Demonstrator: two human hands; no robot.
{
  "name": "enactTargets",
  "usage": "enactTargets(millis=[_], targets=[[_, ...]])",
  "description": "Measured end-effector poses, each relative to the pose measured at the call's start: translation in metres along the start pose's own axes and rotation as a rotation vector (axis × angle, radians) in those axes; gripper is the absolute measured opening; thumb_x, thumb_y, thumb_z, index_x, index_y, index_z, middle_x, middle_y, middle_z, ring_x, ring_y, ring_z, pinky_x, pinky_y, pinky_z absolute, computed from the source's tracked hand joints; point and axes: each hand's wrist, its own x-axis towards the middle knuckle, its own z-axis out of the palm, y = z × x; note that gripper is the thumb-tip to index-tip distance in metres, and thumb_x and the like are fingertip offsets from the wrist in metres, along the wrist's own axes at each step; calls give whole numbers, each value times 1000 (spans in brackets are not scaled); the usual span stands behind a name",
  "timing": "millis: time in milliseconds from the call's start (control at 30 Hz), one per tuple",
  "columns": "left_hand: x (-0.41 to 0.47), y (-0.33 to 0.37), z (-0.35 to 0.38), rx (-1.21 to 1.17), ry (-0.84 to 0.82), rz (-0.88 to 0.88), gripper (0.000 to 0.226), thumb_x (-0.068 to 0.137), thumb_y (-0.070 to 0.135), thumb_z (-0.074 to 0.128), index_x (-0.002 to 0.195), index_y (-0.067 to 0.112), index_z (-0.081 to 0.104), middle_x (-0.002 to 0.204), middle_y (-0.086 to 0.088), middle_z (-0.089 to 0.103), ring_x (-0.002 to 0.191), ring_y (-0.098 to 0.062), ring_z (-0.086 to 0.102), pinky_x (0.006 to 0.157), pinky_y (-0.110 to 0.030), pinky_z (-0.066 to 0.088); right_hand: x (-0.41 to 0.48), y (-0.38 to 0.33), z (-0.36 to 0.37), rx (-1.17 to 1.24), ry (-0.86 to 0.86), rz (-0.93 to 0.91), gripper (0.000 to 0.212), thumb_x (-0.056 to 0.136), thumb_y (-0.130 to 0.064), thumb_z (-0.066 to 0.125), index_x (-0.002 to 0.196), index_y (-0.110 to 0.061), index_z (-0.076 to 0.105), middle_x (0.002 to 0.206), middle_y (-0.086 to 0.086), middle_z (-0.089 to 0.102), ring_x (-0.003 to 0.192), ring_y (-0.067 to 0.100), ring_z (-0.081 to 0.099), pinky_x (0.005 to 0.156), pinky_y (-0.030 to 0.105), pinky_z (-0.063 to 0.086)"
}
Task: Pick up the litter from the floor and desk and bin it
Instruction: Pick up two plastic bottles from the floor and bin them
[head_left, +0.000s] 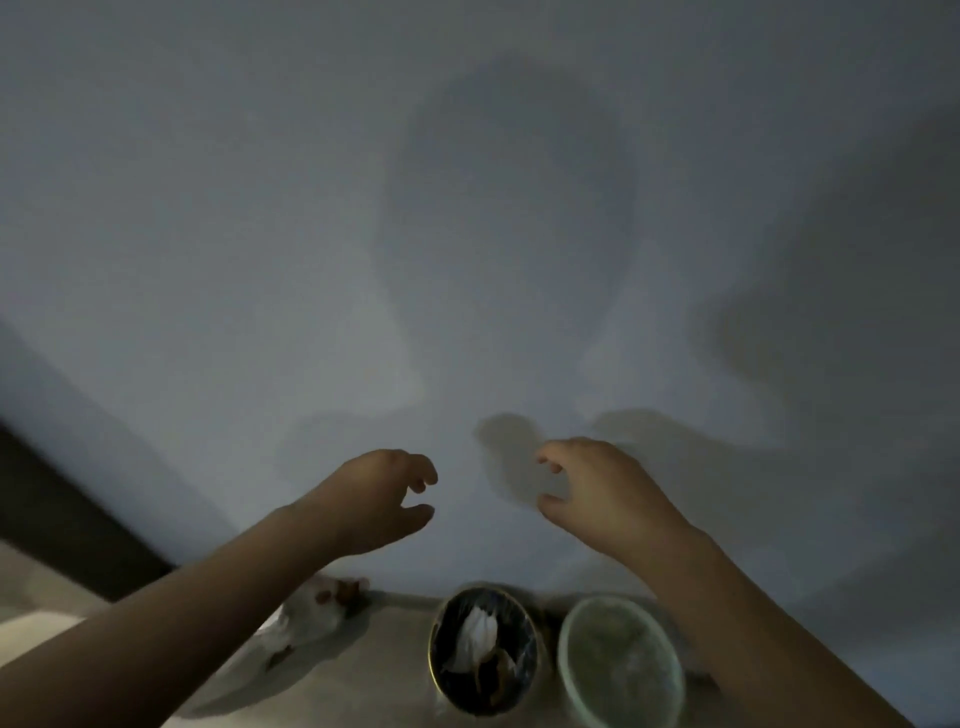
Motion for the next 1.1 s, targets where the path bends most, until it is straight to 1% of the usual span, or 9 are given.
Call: enactTargets(millis=[67,167,233,367,567,667,767,933,1100], targets=[[-72,-22,-40,22,169,-91,37,90,39,59,125,27,55,116,13,61,101,-6,58,87,-20,47,-5,-70,-30,-99,64,-211,45,89,-32,60,131,-21,54,126,-1,58,113,17,54,91,28,43],[-87,-29,-57,22,221,-132,37,89,40,59,124,30,55,115,15,60,101,-5,58,84,-17,45,0,-95,-43,-64,95,-271,44,85,-32,62,128,-23,56,123,-3,59,111,15,55,89,26,43],[-128,-46,-70,58,265,-198,38,89,41,59,125,31,54,116,15,60,102,-5,58,84,-16,43,0,-136,-43,-109,141,-375,43,84,-33,63,126,-24,57,121,-3,59,111,15,56,89,26,43],[-219,-94,-90,140,343,-329,40,90,42,56,128,32,52,121,14,58,106,-5,57,89,-18,44,-11,-230,-36,-139,144,-551,44,86,-34,61,129,-25,56,124,-3,57,113,16,55,93,27,43],[-382,-167,-108,171,423,-542,30,87,37,60,115,26,60,114,10,63,105,-12,61,84,-21,44,-50,-387,7,-124,108,-782,44,85,-34,60,129,-26,56,125,-4,58,113,14,55,92,25,42],[-465,-196,-108,171,475,-634,35,88,38,60,121,29,58,117,11,62,105,-8,59,87,-21,46,-72,-466,34,-79,89,-905,46,86,-34,61,131,-26,55,127,-4,57,113,13,54,92,24,42],[-540,-225,-102,142,518,-741,40,88,41,60,126,33,53,119,14,60,106,-5,57,90,-23,48,-98,-541,59,-66,49,-1018,46,87,-36,62,131,-25,55,125,-2,57,114,14,55,95,28,45],[-636,-260,-92,96,579,-873,39,89,40,59,127,32,53,120,15,58,108,-3,55,91,-21,47,-128,-648,96,-123,1,-1176,46,86,-37,63,129,-22,57,120,1,58,113,17,55,94,32,44],[-701,-301,-79,59,623,-1022,38,89,42,58,126,33,52,119,17,57,106,-2,55,89,-17,45,-144,-733,127,-162,-40,-1299,38,82,-35,62,118,-25,61,114,-2,60,109,16,56,91,33,46]])
